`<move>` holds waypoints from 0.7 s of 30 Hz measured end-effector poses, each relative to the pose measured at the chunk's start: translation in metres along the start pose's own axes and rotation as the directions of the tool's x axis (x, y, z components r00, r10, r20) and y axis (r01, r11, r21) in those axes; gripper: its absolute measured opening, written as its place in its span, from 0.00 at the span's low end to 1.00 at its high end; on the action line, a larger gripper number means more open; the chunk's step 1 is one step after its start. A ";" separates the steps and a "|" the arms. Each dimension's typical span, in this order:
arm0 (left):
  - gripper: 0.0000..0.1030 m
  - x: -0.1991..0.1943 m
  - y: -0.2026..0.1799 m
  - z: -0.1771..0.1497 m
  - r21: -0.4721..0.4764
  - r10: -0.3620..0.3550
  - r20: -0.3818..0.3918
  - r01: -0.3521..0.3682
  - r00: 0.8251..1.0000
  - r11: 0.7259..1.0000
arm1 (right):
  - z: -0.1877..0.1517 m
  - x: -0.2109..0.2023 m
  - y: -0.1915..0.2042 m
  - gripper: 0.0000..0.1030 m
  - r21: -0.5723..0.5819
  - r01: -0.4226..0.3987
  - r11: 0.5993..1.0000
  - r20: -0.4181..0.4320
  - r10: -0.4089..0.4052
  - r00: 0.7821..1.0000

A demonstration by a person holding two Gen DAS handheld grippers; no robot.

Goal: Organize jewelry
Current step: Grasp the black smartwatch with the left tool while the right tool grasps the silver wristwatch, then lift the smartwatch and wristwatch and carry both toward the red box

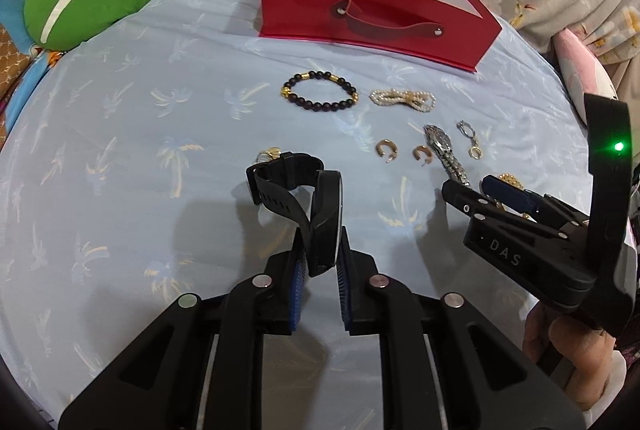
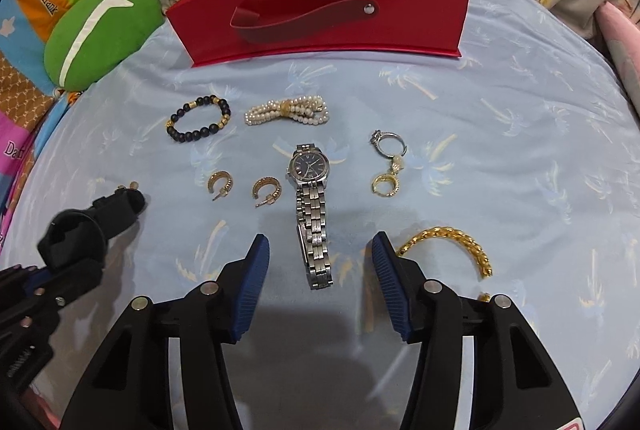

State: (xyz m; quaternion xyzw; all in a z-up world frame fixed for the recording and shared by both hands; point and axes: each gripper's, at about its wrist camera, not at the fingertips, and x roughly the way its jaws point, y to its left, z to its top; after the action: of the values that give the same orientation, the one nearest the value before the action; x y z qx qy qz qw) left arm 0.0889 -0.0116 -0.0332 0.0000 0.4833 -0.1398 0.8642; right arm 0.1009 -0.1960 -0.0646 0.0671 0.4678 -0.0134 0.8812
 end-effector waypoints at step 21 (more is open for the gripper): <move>0.13 -0.007 0.008 0.000 -0.023 0.029 0.019 -0.029 0.999 0.999 | -0.002 -0.024 -0.001 0.10 0.016 -0.050 0.999 0.052 0.049 0.997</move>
State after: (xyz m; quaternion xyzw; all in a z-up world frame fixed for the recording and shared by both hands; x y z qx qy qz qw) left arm 0.0871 -0.0023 -0.0285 -0.0044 0.4764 -0.1216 0.8708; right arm 0.0852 -0.1973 -0.0460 0.0862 0.4428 0.0027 0.8924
